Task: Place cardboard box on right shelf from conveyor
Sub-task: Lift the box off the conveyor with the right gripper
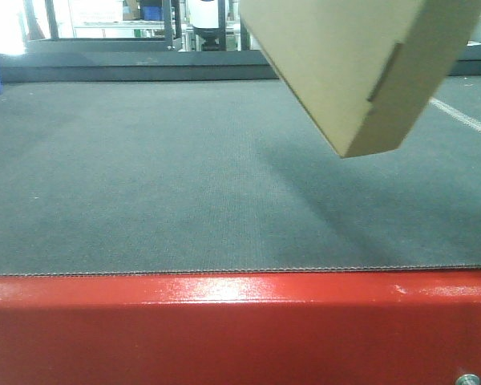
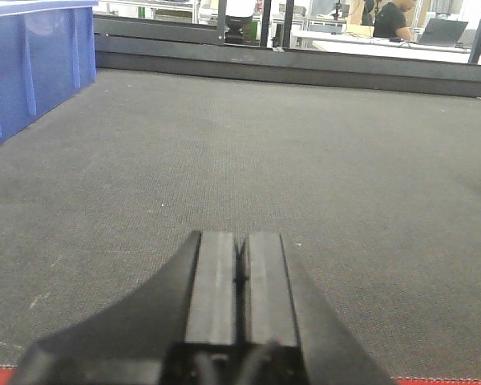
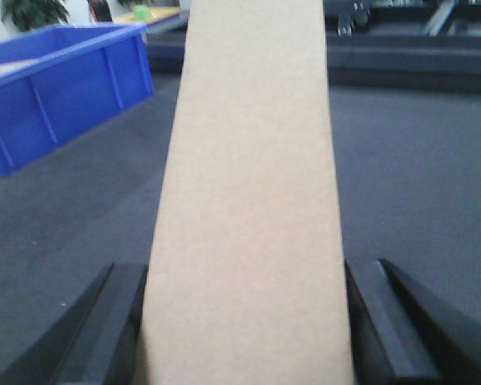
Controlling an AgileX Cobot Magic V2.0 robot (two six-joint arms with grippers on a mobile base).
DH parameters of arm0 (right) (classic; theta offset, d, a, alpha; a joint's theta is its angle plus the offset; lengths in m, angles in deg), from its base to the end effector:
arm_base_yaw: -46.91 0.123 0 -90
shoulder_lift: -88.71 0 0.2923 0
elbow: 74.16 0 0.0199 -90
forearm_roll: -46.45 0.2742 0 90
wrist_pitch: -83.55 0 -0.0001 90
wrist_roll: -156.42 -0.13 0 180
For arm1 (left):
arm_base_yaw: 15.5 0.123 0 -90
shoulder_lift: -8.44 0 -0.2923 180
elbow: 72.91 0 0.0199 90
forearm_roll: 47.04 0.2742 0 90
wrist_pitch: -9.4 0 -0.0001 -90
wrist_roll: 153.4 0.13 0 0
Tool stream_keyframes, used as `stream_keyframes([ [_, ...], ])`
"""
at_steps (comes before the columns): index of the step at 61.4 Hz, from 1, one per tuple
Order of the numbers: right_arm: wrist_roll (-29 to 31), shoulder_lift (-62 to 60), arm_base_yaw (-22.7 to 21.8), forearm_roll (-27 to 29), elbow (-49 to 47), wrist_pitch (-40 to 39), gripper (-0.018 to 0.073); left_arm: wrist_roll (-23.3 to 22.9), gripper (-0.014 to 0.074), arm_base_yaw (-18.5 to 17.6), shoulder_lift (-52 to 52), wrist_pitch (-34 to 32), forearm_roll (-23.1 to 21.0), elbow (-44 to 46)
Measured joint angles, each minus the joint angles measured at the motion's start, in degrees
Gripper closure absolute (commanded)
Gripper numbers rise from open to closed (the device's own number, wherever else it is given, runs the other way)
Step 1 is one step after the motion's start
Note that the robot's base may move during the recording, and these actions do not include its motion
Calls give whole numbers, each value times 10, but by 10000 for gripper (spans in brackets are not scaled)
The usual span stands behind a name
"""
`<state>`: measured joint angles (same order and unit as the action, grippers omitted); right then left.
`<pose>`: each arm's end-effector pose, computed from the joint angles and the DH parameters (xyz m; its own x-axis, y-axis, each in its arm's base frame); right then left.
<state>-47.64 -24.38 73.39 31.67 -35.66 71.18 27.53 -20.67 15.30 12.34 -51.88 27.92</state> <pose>0.2516 0.1332 0.3303 -0.1354 0.1188 -0.9837 -0.4782 0.8617 0.1698 0.1114 -0.0107 0.1990 0.0116 -0.0694 -0.9975 0.0954 0.9931 -0.0680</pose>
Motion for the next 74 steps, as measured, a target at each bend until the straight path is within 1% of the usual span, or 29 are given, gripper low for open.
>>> stream_keyframes([
  [9,0,-76,0,-2,74,-50,421,0,715,0,0,0,0,0],
  [21,0,-160,0,-3,134,-82,421,0,715,0,0,0,0,0],
  [34,1,-201,0,-4,139,-96,421,0,715,0,0,0,0,0],
  [39,1,-202,0,-4,139,-100,424,0,715,0,0,0,0,0],
  [47,1,-202,0,-4,139,-100,455,0,715,0,0,0,0,0],
  [74,1,-202,0,-4,140,-99,456,0,715,0,0,0,0,0],
])
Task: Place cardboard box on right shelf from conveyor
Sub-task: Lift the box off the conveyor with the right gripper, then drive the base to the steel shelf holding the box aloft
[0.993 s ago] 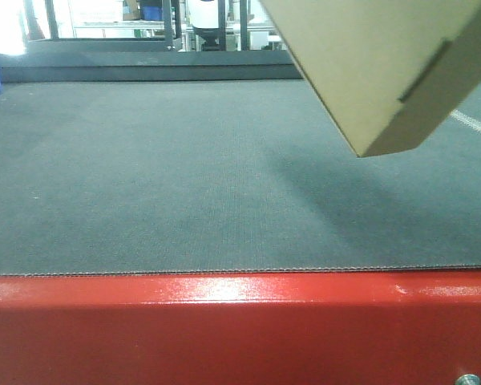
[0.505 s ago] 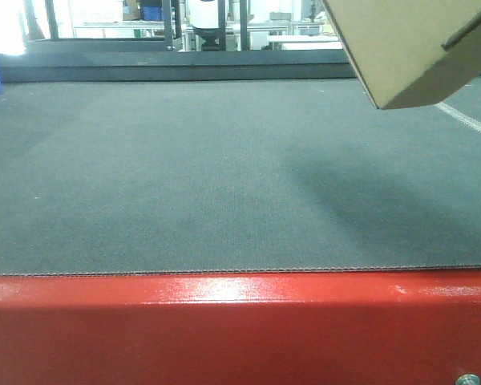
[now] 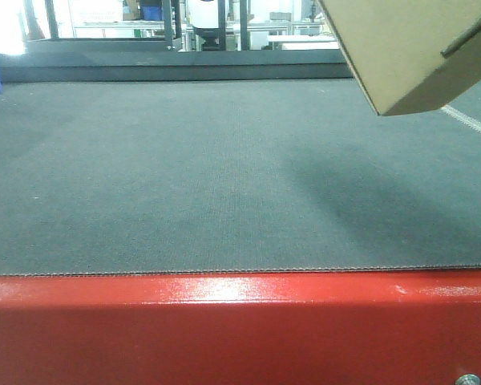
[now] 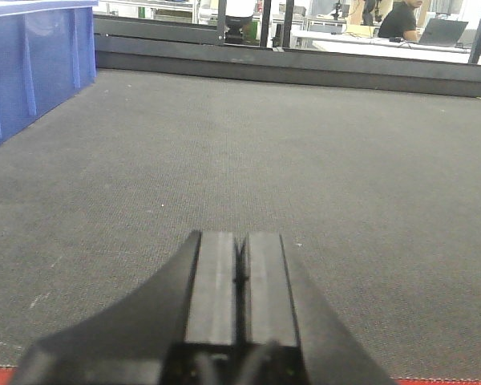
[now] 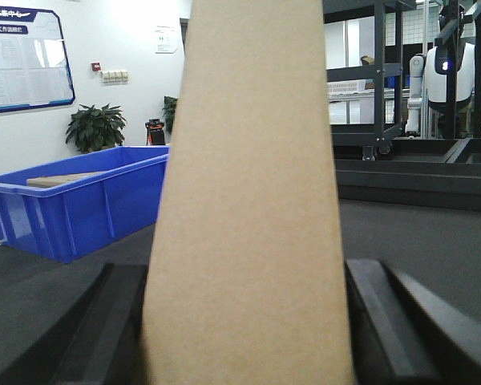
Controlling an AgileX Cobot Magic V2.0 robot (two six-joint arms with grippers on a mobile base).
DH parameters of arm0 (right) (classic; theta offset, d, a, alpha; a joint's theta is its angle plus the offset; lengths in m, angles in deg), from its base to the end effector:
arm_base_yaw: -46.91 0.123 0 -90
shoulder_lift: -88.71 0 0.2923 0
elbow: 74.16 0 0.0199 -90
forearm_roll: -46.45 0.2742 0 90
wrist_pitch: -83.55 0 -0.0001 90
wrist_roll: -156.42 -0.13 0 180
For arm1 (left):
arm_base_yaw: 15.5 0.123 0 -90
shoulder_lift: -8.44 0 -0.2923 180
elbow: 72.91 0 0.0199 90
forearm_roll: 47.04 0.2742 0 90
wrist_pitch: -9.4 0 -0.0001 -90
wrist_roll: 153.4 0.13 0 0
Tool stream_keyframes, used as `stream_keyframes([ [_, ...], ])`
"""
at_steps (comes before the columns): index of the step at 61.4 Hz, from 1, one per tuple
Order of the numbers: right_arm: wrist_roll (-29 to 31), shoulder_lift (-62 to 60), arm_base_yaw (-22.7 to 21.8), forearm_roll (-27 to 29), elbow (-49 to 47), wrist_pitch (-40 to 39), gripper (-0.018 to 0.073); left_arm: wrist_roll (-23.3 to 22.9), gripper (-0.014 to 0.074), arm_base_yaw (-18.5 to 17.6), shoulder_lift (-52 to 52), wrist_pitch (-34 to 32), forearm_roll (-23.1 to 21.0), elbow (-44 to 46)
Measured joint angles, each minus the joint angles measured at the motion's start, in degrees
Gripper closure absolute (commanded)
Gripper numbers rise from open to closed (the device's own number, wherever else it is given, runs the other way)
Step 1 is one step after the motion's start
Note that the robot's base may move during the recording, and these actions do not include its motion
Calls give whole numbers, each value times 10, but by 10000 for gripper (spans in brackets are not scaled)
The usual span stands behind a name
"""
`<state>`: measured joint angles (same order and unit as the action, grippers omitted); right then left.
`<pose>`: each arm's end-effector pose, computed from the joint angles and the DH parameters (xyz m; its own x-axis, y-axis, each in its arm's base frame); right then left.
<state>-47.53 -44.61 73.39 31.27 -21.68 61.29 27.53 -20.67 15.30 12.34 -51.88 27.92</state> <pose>0.1730 0.1006 0.3393 0.0985 0.2393 -0.9659 -0.5555 0.8186 0.1462 0.1114 -0.0107 0.1990 0.0116 -0.0694 -0.9975 0.0954 0.9931 -0.0680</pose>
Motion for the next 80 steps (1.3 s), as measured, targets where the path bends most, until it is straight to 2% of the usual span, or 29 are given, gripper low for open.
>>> stream_keyframes([
  [80,0,2,0,0,0,5,456,0,715,0,0,0,0,0],
])
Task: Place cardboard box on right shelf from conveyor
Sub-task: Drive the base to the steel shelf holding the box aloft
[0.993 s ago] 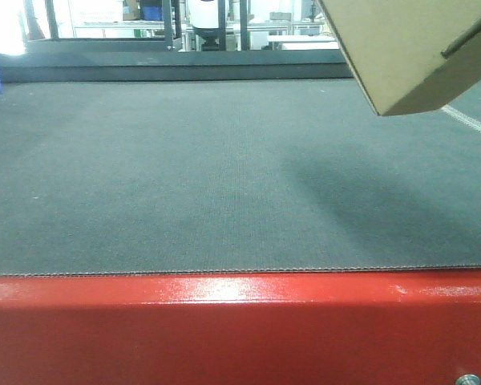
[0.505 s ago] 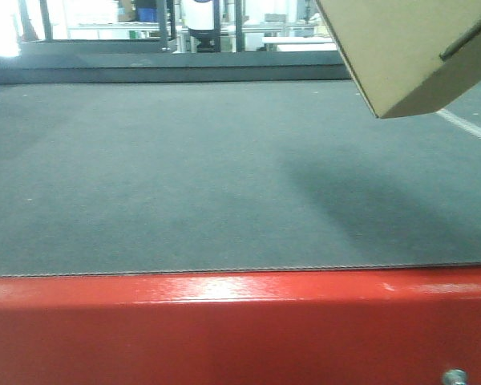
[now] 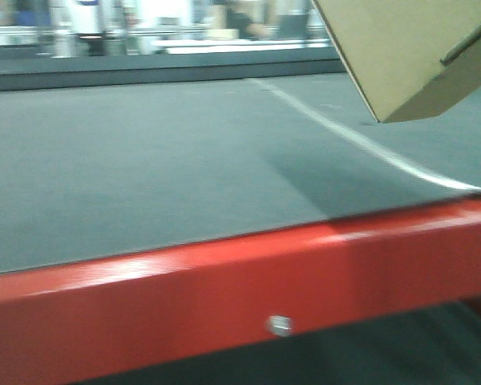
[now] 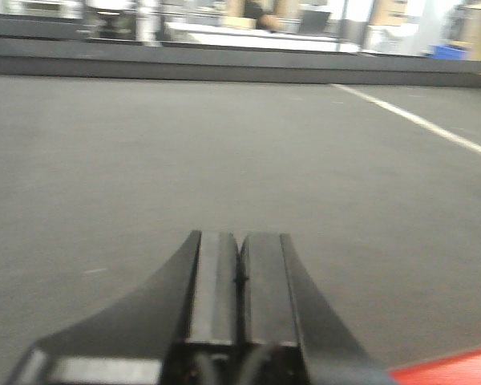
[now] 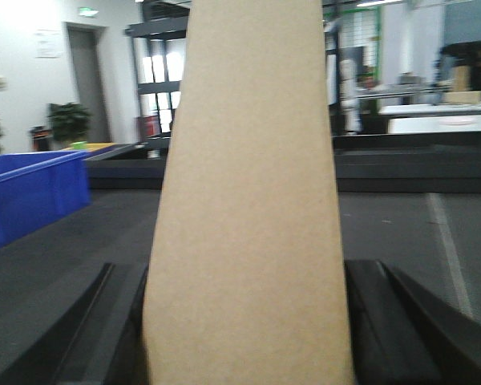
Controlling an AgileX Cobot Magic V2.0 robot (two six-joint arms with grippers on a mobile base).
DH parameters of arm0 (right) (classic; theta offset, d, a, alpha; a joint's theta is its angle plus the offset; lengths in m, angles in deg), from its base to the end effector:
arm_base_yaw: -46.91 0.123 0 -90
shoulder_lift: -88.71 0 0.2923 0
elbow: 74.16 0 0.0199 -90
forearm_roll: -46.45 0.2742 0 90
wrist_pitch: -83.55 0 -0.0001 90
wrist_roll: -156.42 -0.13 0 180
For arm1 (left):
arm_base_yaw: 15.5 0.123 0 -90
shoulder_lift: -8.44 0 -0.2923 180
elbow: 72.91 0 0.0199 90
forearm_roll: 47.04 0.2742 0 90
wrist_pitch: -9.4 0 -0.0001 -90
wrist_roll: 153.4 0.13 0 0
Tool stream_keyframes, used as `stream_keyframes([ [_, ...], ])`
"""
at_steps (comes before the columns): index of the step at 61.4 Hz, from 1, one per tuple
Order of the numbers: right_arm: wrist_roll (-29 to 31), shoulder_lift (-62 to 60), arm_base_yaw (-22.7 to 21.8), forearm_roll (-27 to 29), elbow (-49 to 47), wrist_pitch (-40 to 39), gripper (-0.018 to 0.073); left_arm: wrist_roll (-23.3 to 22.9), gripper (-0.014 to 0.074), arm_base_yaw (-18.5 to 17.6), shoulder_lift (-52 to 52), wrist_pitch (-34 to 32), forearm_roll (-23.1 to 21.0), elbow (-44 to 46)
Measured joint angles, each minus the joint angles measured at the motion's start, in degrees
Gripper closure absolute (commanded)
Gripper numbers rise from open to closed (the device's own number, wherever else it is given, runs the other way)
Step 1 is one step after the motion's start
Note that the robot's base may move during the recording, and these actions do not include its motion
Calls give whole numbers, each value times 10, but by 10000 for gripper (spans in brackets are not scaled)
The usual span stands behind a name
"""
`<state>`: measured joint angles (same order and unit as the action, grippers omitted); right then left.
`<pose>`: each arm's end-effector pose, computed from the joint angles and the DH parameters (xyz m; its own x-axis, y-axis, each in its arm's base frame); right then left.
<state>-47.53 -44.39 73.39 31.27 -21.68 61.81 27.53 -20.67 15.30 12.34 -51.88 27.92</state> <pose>0.1741 0.1008 0.3374 0.0883 0.2334 -0.9684 -0.5519 0.8208 0.1474 0.1114 -0.0107 0.1990 0.0116 -0.0694 -0.9975 0.0954 0.9931 -0.0680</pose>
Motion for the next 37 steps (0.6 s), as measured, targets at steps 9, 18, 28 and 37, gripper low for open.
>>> stream_keyframes([
  [9,0,0,0,0,0,0,456,0,715,0,0,0,0,0],
  [18,0,0,0,0,0,0,456,0,715,0,0,0,0,0],
  [28,0,0,0,0,0,0,456,0,715,0,0,0,0,0],
  [37,1,0,0,0,0,1,456,0,715,0,0,0,0,0],
])
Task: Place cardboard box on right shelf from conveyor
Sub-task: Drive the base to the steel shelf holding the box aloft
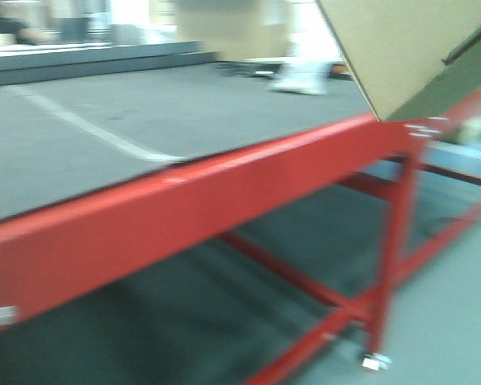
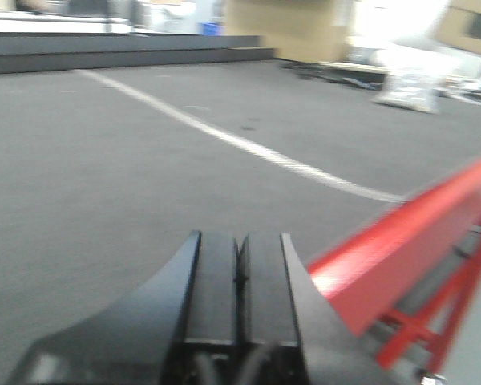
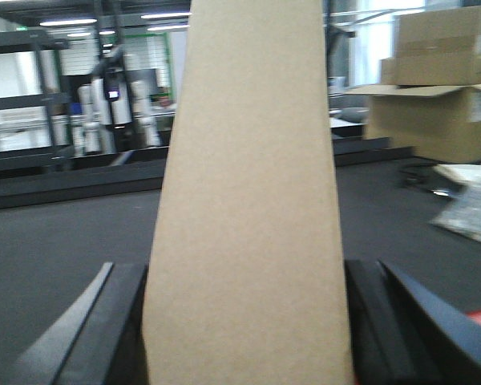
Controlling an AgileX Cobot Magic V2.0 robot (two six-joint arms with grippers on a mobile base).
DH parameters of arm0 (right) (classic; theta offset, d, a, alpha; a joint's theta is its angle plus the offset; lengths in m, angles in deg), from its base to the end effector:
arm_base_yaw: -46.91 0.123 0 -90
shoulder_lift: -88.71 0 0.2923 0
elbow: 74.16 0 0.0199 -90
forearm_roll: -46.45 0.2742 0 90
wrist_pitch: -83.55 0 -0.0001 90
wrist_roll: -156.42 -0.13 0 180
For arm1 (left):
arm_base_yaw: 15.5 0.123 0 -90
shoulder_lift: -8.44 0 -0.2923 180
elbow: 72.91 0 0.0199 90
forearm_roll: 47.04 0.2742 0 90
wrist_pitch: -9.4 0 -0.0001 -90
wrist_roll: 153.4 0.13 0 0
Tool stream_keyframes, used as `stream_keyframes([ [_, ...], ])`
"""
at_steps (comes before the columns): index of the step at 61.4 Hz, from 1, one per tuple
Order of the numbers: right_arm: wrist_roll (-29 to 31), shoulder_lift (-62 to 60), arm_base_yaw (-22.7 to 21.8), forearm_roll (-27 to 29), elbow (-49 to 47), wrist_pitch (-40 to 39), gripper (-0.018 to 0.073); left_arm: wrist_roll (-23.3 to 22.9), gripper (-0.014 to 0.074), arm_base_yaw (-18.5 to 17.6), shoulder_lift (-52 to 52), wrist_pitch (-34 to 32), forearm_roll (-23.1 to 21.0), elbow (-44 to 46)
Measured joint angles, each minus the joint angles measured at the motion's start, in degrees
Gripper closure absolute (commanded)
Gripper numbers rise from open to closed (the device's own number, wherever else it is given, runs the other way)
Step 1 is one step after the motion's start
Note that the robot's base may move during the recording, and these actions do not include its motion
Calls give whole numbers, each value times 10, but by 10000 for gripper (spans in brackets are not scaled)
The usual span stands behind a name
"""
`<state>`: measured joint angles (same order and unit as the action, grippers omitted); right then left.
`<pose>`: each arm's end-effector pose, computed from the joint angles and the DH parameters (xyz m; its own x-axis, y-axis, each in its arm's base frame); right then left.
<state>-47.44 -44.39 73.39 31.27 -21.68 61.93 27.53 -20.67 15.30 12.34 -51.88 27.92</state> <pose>0.1742 0.1008 0.3372 0.0876 0.2311 -0.9690 -0.5511 0.8216 0.1461 0.1114 -0.0107 0.1990 0.0116 -0.0694 -0.9975 0.0954 0.9931 -0.0680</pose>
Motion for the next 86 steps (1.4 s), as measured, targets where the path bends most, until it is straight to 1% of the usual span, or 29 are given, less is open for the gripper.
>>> stream_keyframes([
  [41,0,0,0,0,0,0,456,0,715,0,0,0,0,0],
  [64,0,0,0,0,0,0,456,0,715,21,0,0,0,0],
  [86,0,0,0,0,0,0,456,0,715,21,0,0,0,0],
])
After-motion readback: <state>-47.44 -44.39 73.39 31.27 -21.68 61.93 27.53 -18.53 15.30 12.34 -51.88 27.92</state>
